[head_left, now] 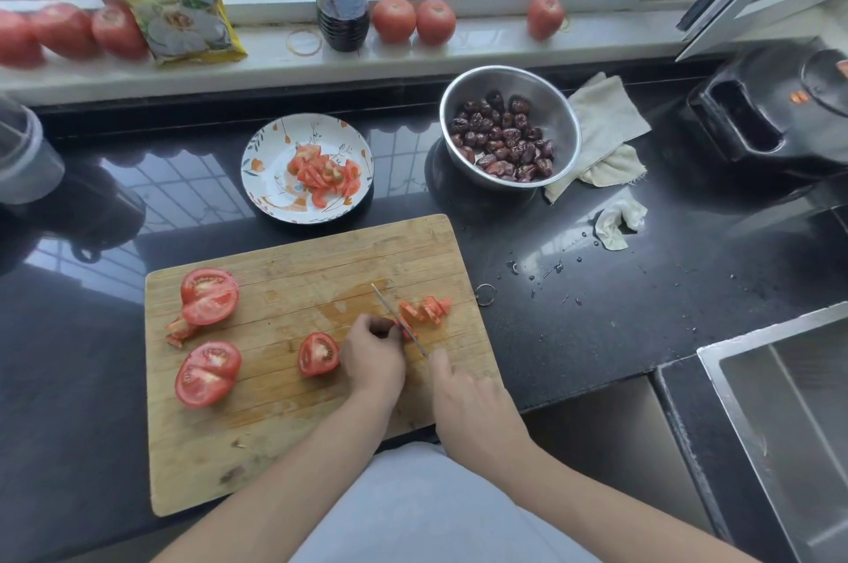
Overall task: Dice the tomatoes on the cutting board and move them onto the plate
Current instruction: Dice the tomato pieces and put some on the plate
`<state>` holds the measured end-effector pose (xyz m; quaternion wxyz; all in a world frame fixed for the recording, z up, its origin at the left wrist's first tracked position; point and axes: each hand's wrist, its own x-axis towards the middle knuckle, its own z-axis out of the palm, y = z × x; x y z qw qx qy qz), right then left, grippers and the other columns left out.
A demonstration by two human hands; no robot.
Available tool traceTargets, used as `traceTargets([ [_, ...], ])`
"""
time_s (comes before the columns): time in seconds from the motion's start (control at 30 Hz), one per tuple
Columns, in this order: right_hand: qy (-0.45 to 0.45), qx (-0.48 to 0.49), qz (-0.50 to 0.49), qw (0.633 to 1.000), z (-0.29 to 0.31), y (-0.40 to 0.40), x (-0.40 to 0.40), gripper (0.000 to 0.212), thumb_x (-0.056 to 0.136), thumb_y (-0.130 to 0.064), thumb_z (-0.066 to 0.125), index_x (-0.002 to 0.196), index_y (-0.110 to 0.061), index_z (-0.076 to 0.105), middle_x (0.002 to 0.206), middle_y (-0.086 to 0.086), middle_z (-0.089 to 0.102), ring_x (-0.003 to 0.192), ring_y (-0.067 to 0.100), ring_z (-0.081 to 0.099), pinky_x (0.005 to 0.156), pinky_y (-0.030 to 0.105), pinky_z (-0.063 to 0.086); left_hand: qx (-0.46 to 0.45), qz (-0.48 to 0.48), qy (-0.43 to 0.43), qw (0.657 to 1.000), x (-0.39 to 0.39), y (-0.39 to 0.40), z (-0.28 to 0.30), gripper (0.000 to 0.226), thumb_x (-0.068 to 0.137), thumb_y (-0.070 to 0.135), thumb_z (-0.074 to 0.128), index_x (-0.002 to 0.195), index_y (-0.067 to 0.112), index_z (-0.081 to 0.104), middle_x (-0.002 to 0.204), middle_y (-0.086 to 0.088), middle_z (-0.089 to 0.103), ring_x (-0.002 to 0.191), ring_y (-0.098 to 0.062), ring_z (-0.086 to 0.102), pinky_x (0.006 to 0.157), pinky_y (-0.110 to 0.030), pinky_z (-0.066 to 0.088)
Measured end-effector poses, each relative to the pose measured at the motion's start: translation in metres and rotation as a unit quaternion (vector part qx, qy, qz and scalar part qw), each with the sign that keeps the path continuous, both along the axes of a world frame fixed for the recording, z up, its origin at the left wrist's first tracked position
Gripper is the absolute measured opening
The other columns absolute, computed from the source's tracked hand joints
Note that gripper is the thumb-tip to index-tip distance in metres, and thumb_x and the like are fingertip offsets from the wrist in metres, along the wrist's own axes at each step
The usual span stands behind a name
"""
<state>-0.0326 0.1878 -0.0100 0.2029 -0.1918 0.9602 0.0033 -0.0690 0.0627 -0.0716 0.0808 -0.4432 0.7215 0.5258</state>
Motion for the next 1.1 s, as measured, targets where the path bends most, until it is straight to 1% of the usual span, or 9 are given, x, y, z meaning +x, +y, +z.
traceTargets([
  [0.1, -0.008, 0.012, -0.008, 1.0, 0.009, -0.002, -0.003, 0.041, 0.064, -0.001, 0.06, 0.092, -0.019, 0.035, 0.054, -0.004, 0.052, 0.041, 0.019, 0.057, 0.037, 0.027, 0.026, 0.006, 0.0, -0.009, 1.0, -0.002, 0.0, 0.001, 0.012, 0.092, 0.021, 0.074, 0.082, 0.019, 0.067, 0.084, 0.003, 0.072, 0.084, -0.025, 0.068, 0.077, -0.038, 0.055],
  [0.23, -0.013, 0.004, -0.013, 1.0, 0.028, 0.001, -0.007, 0.032, 0.079, -0.002, 0.045, 0.106, -0.018, 0.038, 0.077, 0.0, 0.064, 0.072, 0.027, 0.069, 0.053, 0.033, 0.033, 0.01, -0.002, -0.01, 1.0, -0.003, 0.0, 0.004, 0.011, 0.093, 0.014, 0.071, 0.084, 0.018, 0.068, 0.084, 0.006, 0.068, 0.085, -0.021, 0.065, 0.071, -0.03, 0.042],
  [0.47, -0.01, -0.013, -0.02, 1.0, 0.022, 0.005, -0.009, 0.036, 0.085, 0.001, 0.037, 0.116, -0.016, 0.033, 0.091, 0.004, 0.066, 0.087, 0.032, 0.067, 0.062, 0.035, 0.032, 0.046, 0.005, -0.011, 0.999, 0.0, 0.003, 0.008, 0.012, 0.095, 0.019, 0.071, 0.084, 0.02, 0.065, 0.085, 0.005, 0.069, 0.08, -0.019, 0.065, 0.061, -0.029, 0.043],
  [0.53, 0.005, -0.025, -0.021, 0.999, 0.015, 0.007, -0.009, 0.036, 0.084, 0.001, 0.041, 0.114, -0.017, 0.032, 0.086, 0.003, 0.066, 0.082, 0.03, 0.068, 0.06, 0.035, 0.034, 0.062, 0.023, -0.012, 0.998, 0.0, 0.004, 0.007, 0.01, 0.095, 0.023, 0.071, 0.087, 0.022, 0.065, 0.086, 0.002, 0.072, 0.082, -0.022, 0.071, 0.065, -0.033, 0.052],
  [0.7, 0.049, 0.001, -0.002, 0.999, 0.01, 0.005, -0.016, 0.051, 0.052, 0.003, 0.07, 0.088, -0.019, 0.043, 0.044, -0.004, 0.047, 0.033, 0.022, 0.051, 0.038, 0.025, 0.022, 0.097, 0.052, -0.011, 0.994, 0.0, 0.001, 0.007, 0.008, 0.098, 0.021, 0.068, 0.091, 0.023, 0.066, 0.083, -0.002, 0.077, 0.08, -0.024, 0.076, 0.079, -0.043, 0.062],
  [0.83, 0.071, 0.017, 0.03, 0.997, 0.013, 0.015, -0.031, 0.049, 0.044, 0.005, 0.068, 0.088, -0.015, 0.058, 0.041, -0.001, 0.046, 0.026, 0.027, 0.046, 0.037, 0.023, 0.02, 0.102, 0.046, -0.015, 0.994, 0.0, 0.0, 0.009, 0.009, 0.096, 0.019, 0.07, 0.091, 0.025, 0.067, 0.09, -0.001, 0.077, 0.084, -0.022, 0.076, 0.082, -0.043, 0.063],
  [0.93, 0.053, 0.032, 0.045, 0.997, 0.007, 0.024, -0.042, 0.067, 0.041, -0.002, 0.078, 0.1, -0.02, 0.051, 0.043, -0.001, 0.048, 0.028, 0.027, 0.048, 0.04, 0.022, 0.018, 0.097, 0.045, -0.014, 0.994, 0.0, 0.0, 0.011, 0.011, 0.094, 0.017, 0.071, 0.089, 0.025, 0.067, 0.091, -0.001, 0.077, 0.086, -0.023, 0.075, 0.084, -0.044, 0.062],
  [1.03, 0.063, 0.045, 0.081, 0.994, 0.007, 0.03, -0.054, 0.076, 0.051, -0.001, 0.076, 0.115, -0.022, 0.041, 0.049, 0.001, 0.054, 0.035, 0.03, 0.053, 0.04, 0.026, 0.018, 0.102, 0.056, -0.016, 0.993, -0.001, 0.0, 0.012, 0.011, 0.093, 0.016, 0.071, 0.088, 0.025, 0.067, 0.088, -0.001, 0.076, 0.085, -0.024, 0.075, 0.081, -0.044, 0.062],
  [1.1, 0.041, 0.027, 0.098, 0.994, 0.01, 0.031, -0.054, 0.063, 0.074, -0.001, 0.062, 0.124, -0.023, 0.032, 0.071, 0.002, 0.064, 0.059, 0.033, 0.063, 0.048, 0.033, 0.029, 0.108, 0.066, -0.017, 0.992, -0.001, 0.0, 0.012, 0.011, 0.092, 0.015, 0.072, 0.087, 0.025, 0.068, 0.088, 0.0, 0.076, 0.085, -0.024, 0.075, 0.082, -0.044, 0.062],
])
